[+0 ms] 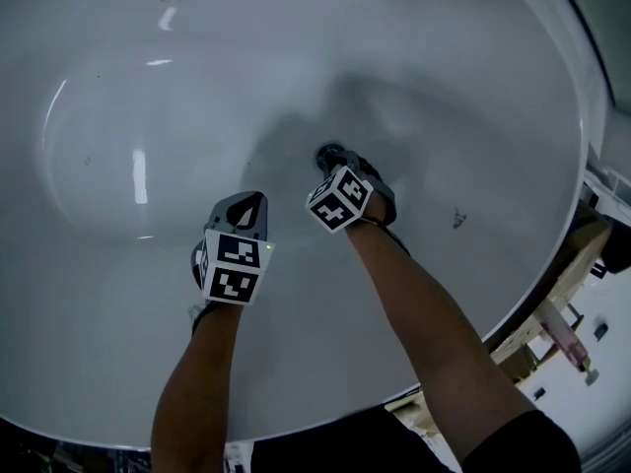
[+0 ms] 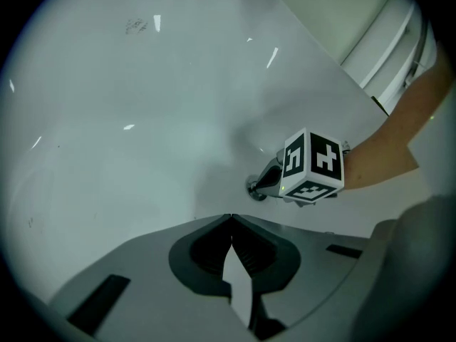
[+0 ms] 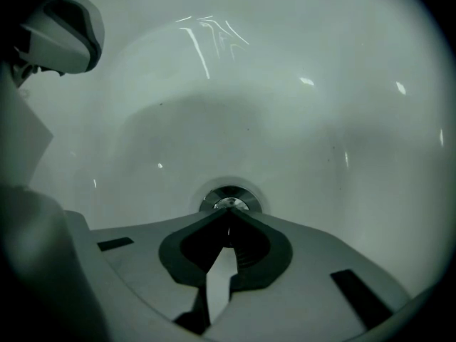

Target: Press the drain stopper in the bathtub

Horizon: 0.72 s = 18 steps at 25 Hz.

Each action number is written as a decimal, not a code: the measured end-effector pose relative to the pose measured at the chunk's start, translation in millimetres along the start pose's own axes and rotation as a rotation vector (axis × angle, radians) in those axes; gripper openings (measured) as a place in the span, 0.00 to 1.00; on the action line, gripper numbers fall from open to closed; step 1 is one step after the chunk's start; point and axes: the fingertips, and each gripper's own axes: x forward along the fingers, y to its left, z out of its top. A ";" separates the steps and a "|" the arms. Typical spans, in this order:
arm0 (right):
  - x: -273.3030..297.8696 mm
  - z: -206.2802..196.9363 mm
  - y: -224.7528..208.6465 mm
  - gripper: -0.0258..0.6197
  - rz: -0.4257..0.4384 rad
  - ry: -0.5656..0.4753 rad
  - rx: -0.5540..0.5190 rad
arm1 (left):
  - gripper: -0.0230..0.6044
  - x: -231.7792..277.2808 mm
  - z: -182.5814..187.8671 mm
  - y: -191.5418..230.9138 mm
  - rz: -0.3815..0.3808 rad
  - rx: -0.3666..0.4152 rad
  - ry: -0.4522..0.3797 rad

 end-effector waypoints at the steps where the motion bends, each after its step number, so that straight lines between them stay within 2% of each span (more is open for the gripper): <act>1: 0.6 -0.3 0.7 0.07 0.006 0.003 -0.011 | 0.06 -0.8 -4.3 1.6 0.003 -0.007 0.005; 5: 2.8 -1.6 3.2 0.07 0.016 0.014 -0.012 | 0.06 -6.8 -17.1 4.9 0.011 -0.017 0.021; 10: -10.5 2.1 -4.2 0.07 0.101 -0.001 0.166 | 0.06 -32.7 -18.7 1.8 0.013 -0.013 0.028; 13: -47.0 8.4 -13.7 0.06 0.073 -0.058 0.210 | 0.06 -67.1 -15.6 1.6 0.035 -0.008 0.038; 18: -151.3 12.4 -15.0 0.06 0.089 -0.130 0.268 | 0.06 -140.0 5.6 -12.9 0.071 -0.089 0.008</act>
